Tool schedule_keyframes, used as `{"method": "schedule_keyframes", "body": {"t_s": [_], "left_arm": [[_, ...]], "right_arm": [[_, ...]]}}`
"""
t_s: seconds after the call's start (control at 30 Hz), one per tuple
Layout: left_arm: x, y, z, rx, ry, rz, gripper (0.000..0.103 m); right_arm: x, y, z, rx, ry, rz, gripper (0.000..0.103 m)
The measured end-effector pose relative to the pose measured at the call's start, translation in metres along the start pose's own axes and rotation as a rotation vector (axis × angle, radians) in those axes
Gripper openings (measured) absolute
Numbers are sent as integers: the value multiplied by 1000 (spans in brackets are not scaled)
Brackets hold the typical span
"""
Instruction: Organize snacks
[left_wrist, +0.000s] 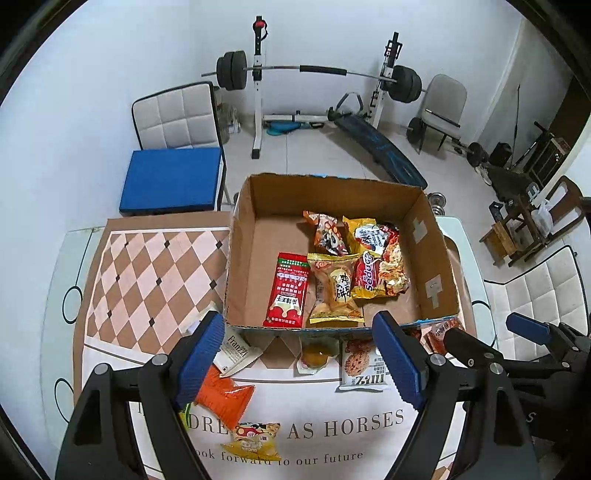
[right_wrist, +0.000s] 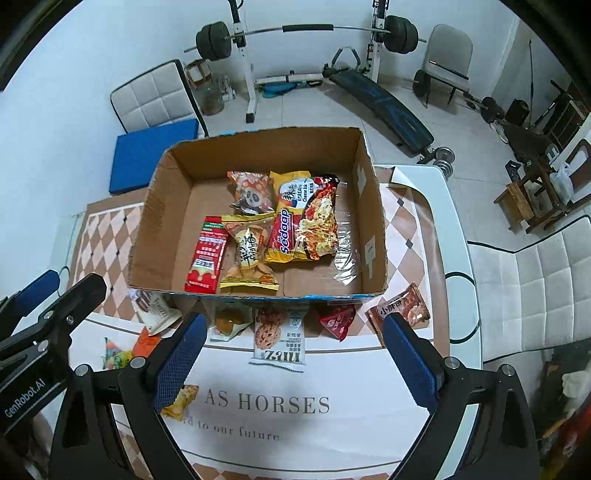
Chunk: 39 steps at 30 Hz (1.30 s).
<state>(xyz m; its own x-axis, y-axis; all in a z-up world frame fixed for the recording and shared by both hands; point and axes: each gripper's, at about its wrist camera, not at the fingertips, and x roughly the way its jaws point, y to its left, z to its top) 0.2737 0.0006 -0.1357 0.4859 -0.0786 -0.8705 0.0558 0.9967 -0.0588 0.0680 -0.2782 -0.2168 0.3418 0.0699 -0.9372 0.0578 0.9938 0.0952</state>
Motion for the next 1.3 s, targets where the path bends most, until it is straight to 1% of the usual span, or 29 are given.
{"method": "schedule_keyframes", "body": {"t_s": [0.1, 0.2, 0.27, 0.3, 0.33, 0.4, 0.5, 0.57, 0.63, 0.73, 0.83, 0.87, 0.9, 1.0, 1.07, 1.1, 1.13, 1.2, 1.23, 1.27, 1.3], "left_arm": [[-7, 0, -1, -10, -17, 0, 82], [-7, 2, -4, -28, -25, 6, 82], [-1, 7, -9, -48, -4, -8, 83], [6, 10, -12, -63, 23, -27, 93], [11, 13, -15, -76, 43, -39, 96], [27, 21, -25, -107, 90, -60, 96], [52, 32, -42, -155, 170, -53, 96], [67, 41, -57, -193, 220, -61, 96], [82, 54, -72, -247, 266, -47, 96], [98, 75, -95, -330, 330, -14, 96], [109, 97, -118, -423, 378, 6, 96], [113, 101, -123, -440, 397, 12, 96], [118, 107, -132, -473, 430, 12, 96], [132, 120, -154, -584, 506, -40, 96], [139, 123, -164, -623, 545, -67, 96], [144, 123, -169, -624, 561, -68, 96], [147, 121, -172, -614, 571, -66, 96], [156, 115, -175, -567, 595, -47, 96], [161, 111, -176, -533, 599, -40, 96], [165, 107, -177, -496, 609, -27, 96], [168, 103, -179, -463, 619, -17, 96]], "right_arm": [[-8, -1, -2, 11, -7, 21, 98], [-6, -2, -3, 22, 7, 45, 98], [2, -4, -6, 31, 32, 65, 98], [8, -6, -8, 36, 49, 71, 98], [15, -6, -10, 39, 69, 75, 98], [35, -9, -15, 48, 115, 82, 98], [68, -10, -23, 53, 186, 89, 98], [94, -11, -29, 57, 238, 87, 98], [124, -12, -33, 64, 289, 86, 98], [164, -10, -40, 74, 340, 82, 98], [196, -6, -43, 84, 373, 73, 98], [204, -5, -44, 87, 380, 74, 98], [210, -3, -44, 88, 386, 75, 98], [227, 4, -46, 90, 398, 68, 98], [233, 10, -48, 85, 397, 72, 97], [235, 12, -49, 77, 392, 68, 96], [237, 16, -50, 63, 390, 60, 93], [239, 22, -51, 35, 387, 37, 83], [239, 26, -52, 11, 379, 13, 76], [238, 28, -52, -10, 370, -7, 76], [239, 29, -53, -15, 373, -3, 76]]}}
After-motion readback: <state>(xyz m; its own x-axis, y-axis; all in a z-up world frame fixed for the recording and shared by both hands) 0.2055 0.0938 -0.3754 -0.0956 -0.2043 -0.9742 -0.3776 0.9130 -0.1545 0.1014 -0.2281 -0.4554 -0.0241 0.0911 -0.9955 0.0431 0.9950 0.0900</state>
